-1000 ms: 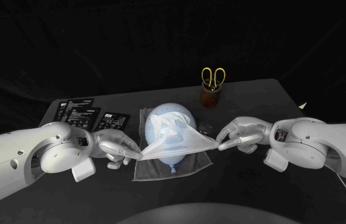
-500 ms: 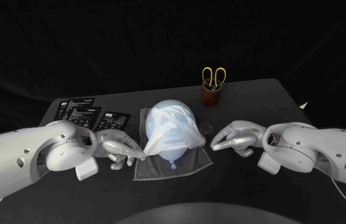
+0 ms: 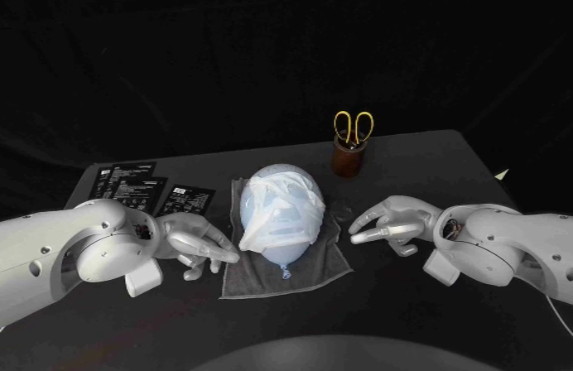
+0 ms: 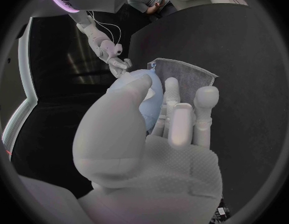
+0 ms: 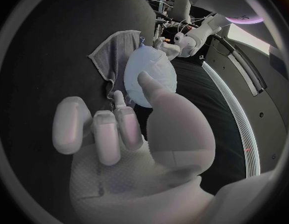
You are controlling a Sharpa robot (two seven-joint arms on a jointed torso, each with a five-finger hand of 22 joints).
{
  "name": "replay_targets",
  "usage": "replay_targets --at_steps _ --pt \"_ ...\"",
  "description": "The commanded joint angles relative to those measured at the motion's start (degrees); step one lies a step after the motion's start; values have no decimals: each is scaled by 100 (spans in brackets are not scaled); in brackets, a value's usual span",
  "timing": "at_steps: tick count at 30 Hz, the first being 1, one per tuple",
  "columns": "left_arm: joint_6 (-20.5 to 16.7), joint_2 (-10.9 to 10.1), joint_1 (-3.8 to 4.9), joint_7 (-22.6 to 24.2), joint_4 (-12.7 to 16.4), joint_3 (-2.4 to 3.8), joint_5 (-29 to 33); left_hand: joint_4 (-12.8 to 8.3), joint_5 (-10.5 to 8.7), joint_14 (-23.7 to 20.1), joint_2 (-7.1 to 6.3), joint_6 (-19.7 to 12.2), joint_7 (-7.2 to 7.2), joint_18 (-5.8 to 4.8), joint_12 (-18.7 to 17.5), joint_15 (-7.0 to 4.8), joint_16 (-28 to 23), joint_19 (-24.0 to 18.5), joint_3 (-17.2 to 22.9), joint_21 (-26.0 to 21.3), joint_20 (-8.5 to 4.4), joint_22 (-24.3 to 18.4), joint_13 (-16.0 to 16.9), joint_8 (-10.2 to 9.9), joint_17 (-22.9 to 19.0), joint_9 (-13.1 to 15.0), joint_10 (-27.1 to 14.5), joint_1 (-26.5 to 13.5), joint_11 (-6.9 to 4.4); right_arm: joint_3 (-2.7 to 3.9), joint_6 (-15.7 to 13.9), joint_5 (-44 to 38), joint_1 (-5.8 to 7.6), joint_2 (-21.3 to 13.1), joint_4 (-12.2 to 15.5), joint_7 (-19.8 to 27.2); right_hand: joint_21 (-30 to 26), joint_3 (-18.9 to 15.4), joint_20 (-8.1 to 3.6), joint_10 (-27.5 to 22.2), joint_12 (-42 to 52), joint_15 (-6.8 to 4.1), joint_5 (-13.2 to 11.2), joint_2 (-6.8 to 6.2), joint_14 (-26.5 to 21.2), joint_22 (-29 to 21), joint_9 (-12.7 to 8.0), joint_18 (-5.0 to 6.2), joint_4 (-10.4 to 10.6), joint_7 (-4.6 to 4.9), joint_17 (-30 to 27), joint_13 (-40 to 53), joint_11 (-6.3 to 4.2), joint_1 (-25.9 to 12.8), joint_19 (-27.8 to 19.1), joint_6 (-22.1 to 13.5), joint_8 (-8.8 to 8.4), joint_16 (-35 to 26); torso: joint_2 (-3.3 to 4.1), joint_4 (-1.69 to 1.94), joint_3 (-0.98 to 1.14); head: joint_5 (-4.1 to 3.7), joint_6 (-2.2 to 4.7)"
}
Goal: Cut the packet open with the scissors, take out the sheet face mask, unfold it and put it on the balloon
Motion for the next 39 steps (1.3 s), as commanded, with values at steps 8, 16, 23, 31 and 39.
replay_targets --at_steps 8,16,23,31,39 --pt "-504 -128 5 611 -219 8 -388 -11 -7 -343 163 21 32 168 -79 34 -366 -419 -75 -433 18 -566 -132 186 -761 13 -228 377 27 1 -1208 -220 7 -59 4 806 562 158 16 413 463 2 -19 618 600 1081 18 -57 -38 -59 1505 1269 -22 578 261 359 264 144 2 -4 3 12 65" --pt "-1425 -278 9 2199 -250 70 157 -192 -7 -1708 406 519 123 304 -368 122 -2109 -1207 373 -1490 130 -1567 -527 478 -3199 -72 -517 889 115 5 -1862 -248 257 123 32 1590 965 663 -68 545 779 -85 -16 1008 600 1220 -134 -141 -244 -170 1505 1438 -121 914 439 791 279 144 7 0 -1 30 116" --pt "-2035 -231 24 3265 -207 171 332 -360 -10 -1752 490 739 103 299 -430 112 -2305 -1227 630 -1526 111 -1582 -664 528 -3339 -161 -588 1043 102 8 -2300 -469 545 431 22 1488 1169 789 -91 596 908 -102 -17 1049 600 1287 -204 -186 -260 -187 1505 1509 -137 830 525 892 242 144 20 3 -5 21 123" --pt "-2709 36 29 3969 -181 279 -12 -292 -13 -1799 407 651 100 285 -517 153 -2392 -1322 567 -1608 149 -1613 -794 412 -3408 -300 -701 791 136 10 -2591 -643 672 697 64 1151 1243 699 -98 596 908 -102 -16 875 600 1309 -300 -201 -155 -184 1505 1509 -134 526 558 900 148 144 18 2 -4 47 118" --pt "-3265 290 29 4089 -107 308 -651 -70 -13 -1802 126 431 176 287 -470 234 -2348 -1333 186 -1805 232 -1743 -833 249 -3412 -447 -814 381 224 11 -2663 -1002 689 827 171 839 1174 374 -64 596 908 -51 -13 489 600 1286 -459 -186 2 -110 1505 1509 -69 192 529 783 -43 144 10 -7 -1 57 105"
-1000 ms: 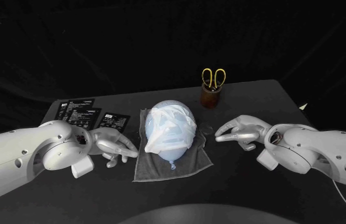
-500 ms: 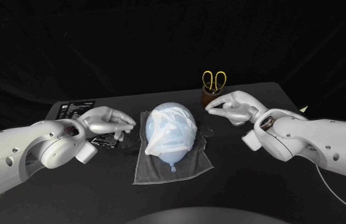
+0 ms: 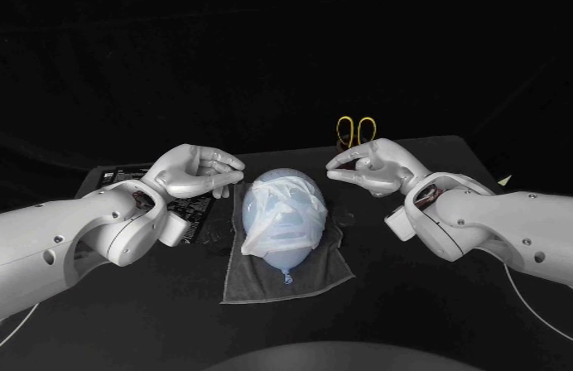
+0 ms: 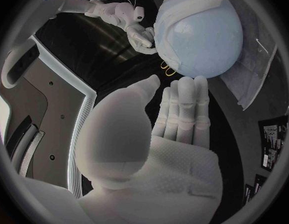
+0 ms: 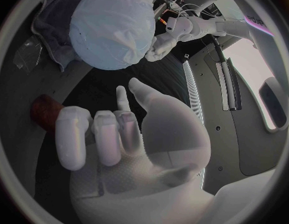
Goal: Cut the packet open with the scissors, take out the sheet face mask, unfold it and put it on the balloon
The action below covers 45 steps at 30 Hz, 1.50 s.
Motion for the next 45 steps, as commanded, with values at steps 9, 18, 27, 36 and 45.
replay_targets --at_steps 9,18,27,36,45 --pt "-684 301 6 166 22 22 -1000 132 -12 218 -19 -57 -5 72 255 43 358 216 -361 -59 41 -64 39 -62 173 -126 -48 -49 -10 1 -153 -702 -41 134 111 -496 -113 -291 23 606 20 51 -20 -225 607 1265 -101 -77 101 59 1505 1508 73 -131 289 -87 -128 40 -7 -5 3 -4 15" --pt "-542 418 5 -241 -37 24 -1466 202 -10 970 85 112 -114 72 820 -67 1532 474 -581 229 -69 107 260 -44 1726 -261 128 214 -138 1 -102 -804 -88 236 130 -593 -99 -363 28 606 20 50 -22 -231 607 1269 -109 -80 142 46 1505 1508 66 -133 294 -34 -115 40 -13 -2 7 -14 14" --pt "-378 464 3 -587 -92 24 -1843 189 -14 1509 163 316 -195 -77 1660 -148 2297 1016 -594 1113 -156 1093 716 -45 2961 -412 198 452 -223 1 -94 -930 -151 310 73 -708 -98 -374 27 606 20 46 -22 -221 607 1269 -110 -80 146 39 1505 1508 60 -114 294 -12 -108 40 -13 2 3 -28 9" --pt "-298 441 2 -769 -96 24 -2005 192 -11 1745 185 444 -209 -172 2869 -158 2599 1289 -612 1620 -176 1695 1879 -68 3554 -549 498 485 -233 1 -127 -983 -178 383 11 -779 -97 -376 27 606 20 44 -22 -214 607 1270 -111 -80 147 37 1505 1508 58 -102 294 -6 -107 40 -9 5 4 -44 -3" --pt "-213 444 1 -868 -95 24 -2085 186 -11 1855 211 510 -210 -223 3325 -158 2714 1458 -612 1857 -176 1995 2426 -65 3822 -601 733 503 -234 1 -66 -1040 -221 462 -15 -824 -92 -389 23 606 20 37 -24 -195 607 1271 -114 -81 150 24 1505 1508 48 -62 295 32 -95 40 -12 4 2 -44 -32"
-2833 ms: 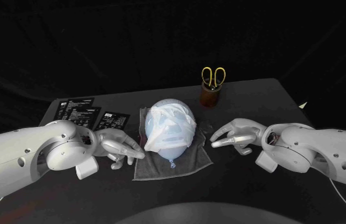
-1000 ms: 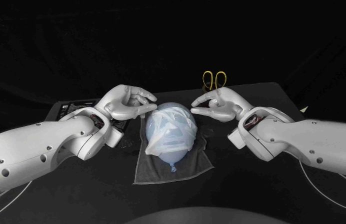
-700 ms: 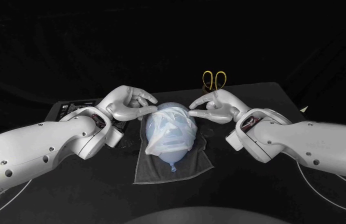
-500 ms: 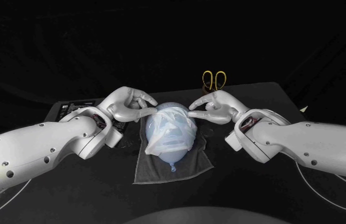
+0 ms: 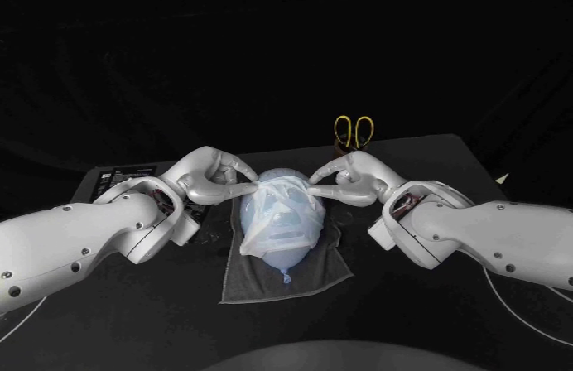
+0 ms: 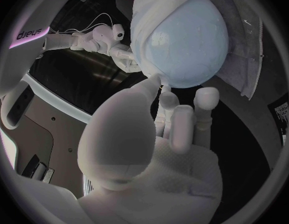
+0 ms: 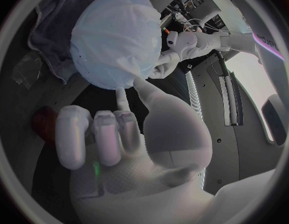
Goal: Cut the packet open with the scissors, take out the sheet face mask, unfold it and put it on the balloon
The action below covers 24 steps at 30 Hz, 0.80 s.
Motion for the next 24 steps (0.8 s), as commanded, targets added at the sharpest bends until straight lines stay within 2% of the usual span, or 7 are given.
replay_targets --at_steps 1,12,18,20,24 --pt "156 12 4 -123 9 7 -142 -10 -11 64 1 55 9 -124 76 -2 44 74 -38 49 2 53 95 -8 50 -8 65 42 8 3 62 -147 -17 23 0 -55 6 -34 22 608 21 33 -24 -7 609 1271 -5 -78 1 -4 1506 1505 5 65 316 71 16 20 0 -1 0 4 -19" --pt "198 42 2 -228 -23 7 -191 -28 -10 116 74 123 -3 -148 233 -10 93 160 12 166 -4 199 279 7 167 -34 148 92 -3 3 94 -301 -62 77 -7 -95 24 -69 9 608 21 13 -24 12 609 1277 -9 -82 9 -34 1506 1505 -20 125 323 161 46 20 0 -7 3 4 -43" --pt "225 74 1 -255 -40 7 -204 -59 -10 159 162 227 -38 -162 319 -33 133 211 95 247 -17 294 386 42 270 -48 199 159 -32 4 52 -401 -84 124 -41 -143 25 -51 -20 608 21 -26 -23 120 609 1276 -16 -81 9 -89 1506 1505 -68 256 322 306 92 20 -4 -4 2 10 -66" --pt "233 82 0 -261 -45 6 -213 -83 -10 171 187 274 -53 -165 336 -44 144 219 135 266 -24 316 408 62 303 -51 207 194 -46 4 20 -418 -91 143 -54 -160 19 4 -42 608 21 -56 -23 219 609 1274 -12 -79 -9 -137 1506 1505 -108 359 320 421 135 20 -3 -3 3 11 -68" --pt "248 94 -1 -267 -49 6 -244 -116 -10 188 211 343 -73 -169 361 -59 160 230 184 293 -35 348 443 94 348 -52 227 230 -63 4 -24 -460 -105 181 -72 -191 16 67 -90 608 21 -118 -23 303 609 1273 9 -78 -60 -226 1506 1505 -183 492 319 619 222 20 -3 -4 2 4 -73"
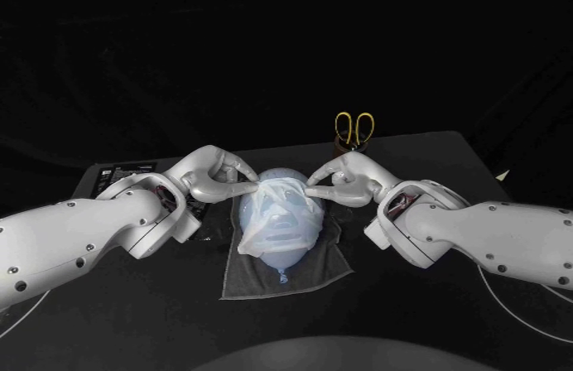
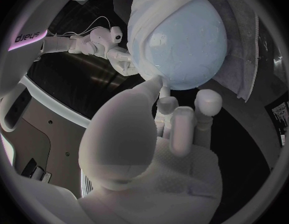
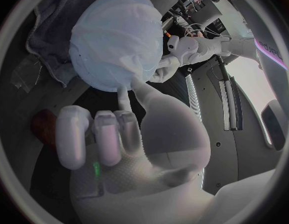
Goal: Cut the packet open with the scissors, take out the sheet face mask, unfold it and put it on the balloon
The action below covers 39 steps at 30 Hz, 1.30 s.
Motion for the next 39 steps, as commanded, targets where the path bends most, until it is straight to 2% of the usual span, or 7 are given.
replay_targets --at_steps 1,3,9,20,32,37,39 --pt "122 28 -1 -35 10 3 -81 -10 -9 101 25 61 3 -84 36 -15 40 44 48 35 -12 23 24 37 40 -4 45 50 -1 -4 -17 -195 -25 40 2 -75 23 63 -59 597 19 -49 -22 33 606 1276 20 -78 -22 -44 1505 1506 -51 101 297 106 49 20 -2 1 -2 -8 -8" --pt "132 38 -1 -32 11 3 -108 -47 -9 117 50 154 -26 -88 59 -34 54 53 101 60 -25 52 58 90 85 3 67 80 -25 -4 -45 -234 -38 65 -5 -97 33 113 -102 597 19 -100 -22 73 606 1279 44 -80 -84 -112 1505 1506 -111 199 301 226 117 20 0 3 -3 -13 -13" --pt "124 62 -3 -1 16 3 -183 -111 -9 156 97 314 -77 -103 129 -71 87 97 191 128 -51 141 170 191 192 18 150 114 -69 -3 -131 -396 -72 108 -6 -130 59 218 -186 597 19 -186 -21 114 606 1287 104 -87 -261 -214 1505 1506 -204 391 313 367 238 20 1 5 -4 -25 -34" --pt "-18 88 -6 167 16 4 -302 -217 -7 243 160 617 -200 -140 432 -175 157 212 395 286 -122 346 701 436 428 71 518 51 -186 -2 -461 -582 -106 118 57 75 134 432 -209 597 19 -176 -21 97 606 1311 219 -106 -485 -194 1505 1506 -193 429 345 468 418 20 0 3 -1 -37 -64" --pt "-296 36 -11 593 88 8 -160 -353 -7 271 85 525 -211 -170 611 -200 172 288 901 425 -175 515 1024 670 471 208 740 -192 -204 -1 -738 -430 -117 -25 120 281 131 640 -213 597 19 -184 -21 109 606 1310 347 -105 -541 -207 1505 1506 -203 288 345 425 524 20 -6 -1 -4 -9 -52" --pt "-416 4 -12 768 144 48 -24 -419 -8 268 55 439 -204 -173 629 -196 167 291 1109 454 -177 546 1054 783 452 302 749 -321 -198 0 -792 -262 -118 -85 138 408 75 696 -217 597 19 -191 -22 91 606 1292 393 -92 -537 -202 1505 1506 -203 198 322 321 528 20 -4 -1 -3 -5 -40" --pt "-459 -11 -12 828 169 82 44 -436 -7 267 54 416 -199 -174 635 -194 166 292 1156 459 -177 552 1064 809 447 325 752 -346 -194 0 -793 -195 -118 -109 149 475 25 675 -211 597 19 -167 -26 63 606 1277 371 -82 -510 -121 1505 1506 -145 106 300 54 397 20 -1 -1 -5 -8 -27"
